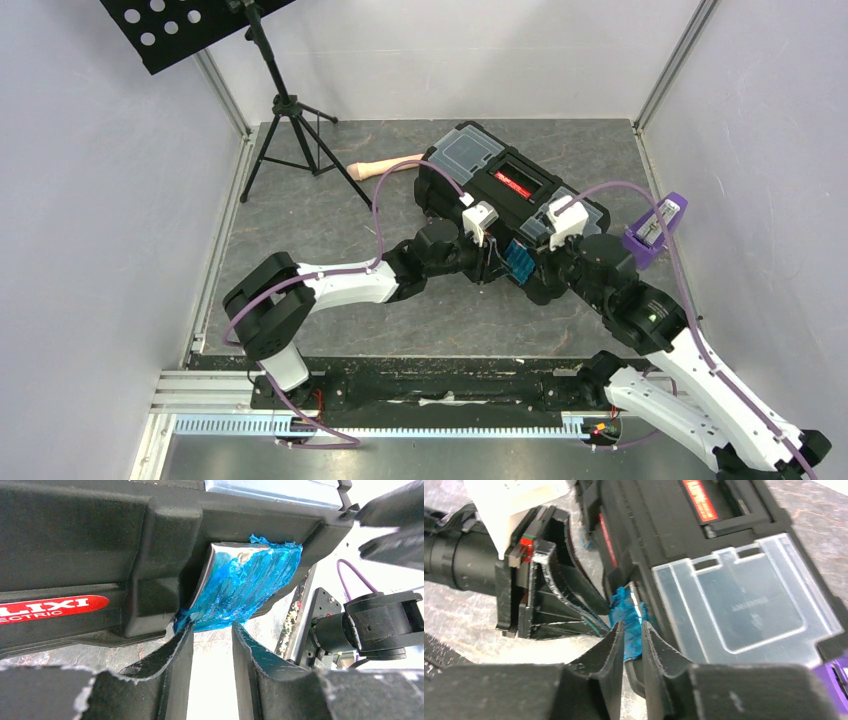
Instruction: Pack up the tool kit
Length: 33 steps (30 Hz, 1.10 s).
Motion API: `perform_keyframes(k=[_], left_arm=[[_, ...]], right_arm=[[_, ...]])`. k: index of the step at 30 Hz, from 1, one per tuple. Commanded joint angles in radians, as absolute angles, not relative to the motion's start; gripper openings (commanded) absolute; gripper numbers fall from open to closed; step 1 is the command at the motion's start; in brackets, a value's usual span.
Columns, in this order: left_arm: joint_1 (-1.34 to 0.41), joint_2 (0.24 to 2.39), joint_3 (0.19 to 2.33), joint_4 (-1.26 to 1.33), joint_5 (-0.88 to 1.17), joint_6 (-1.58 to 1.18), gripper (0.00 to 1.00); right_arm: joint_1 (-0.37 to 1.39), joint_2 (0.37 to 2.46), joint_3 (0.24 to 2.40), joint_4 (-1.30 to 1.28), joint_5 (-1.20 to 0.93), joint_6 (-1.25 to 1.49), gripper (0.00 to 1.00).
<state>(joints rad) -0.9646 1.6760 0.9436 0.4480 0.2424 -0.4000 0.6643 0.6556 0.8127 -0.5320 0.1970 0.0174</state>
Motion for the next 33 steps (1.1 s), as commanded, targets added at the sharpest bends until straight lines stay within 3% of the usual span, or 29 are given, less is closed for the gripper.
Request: perform_keyframes(k=[1, 5, 11, 24, 33], left_arm=[[-0.965, 1.667, 0.994, 0.485, 0.22, -0.405, 0.4], [-0.964, 1.666, 0.992, 0.48, 0.221, -0.407, 0.4], [-0.964, 1.661, 0.985, 0.478, 0.224, -0.407, 0.4], [-0.964, 1.663, 0.983, 0.471, 0.229, -0.41, 0.4], [-0.965, 1.671, 0.983, 0.468, 0.228, -0.411, 0.4]], right_arm=[[0.665, 0.722, 0.83, -0.521, 0.075, -0.027, 0.17], [0.664, 0.754, 0.792, -0.488, 0.126, -0.028, 0.08], [0.665, 0.77, 0.747, -0.461, 0.214, -0.022, 0.05], [0.664, 0.784, 0.805, -0.468, 0.218, -0.038, 0.16], [0.664, 0.782, 0.862, -0.47, 0.19, -0.053, 0.15]])
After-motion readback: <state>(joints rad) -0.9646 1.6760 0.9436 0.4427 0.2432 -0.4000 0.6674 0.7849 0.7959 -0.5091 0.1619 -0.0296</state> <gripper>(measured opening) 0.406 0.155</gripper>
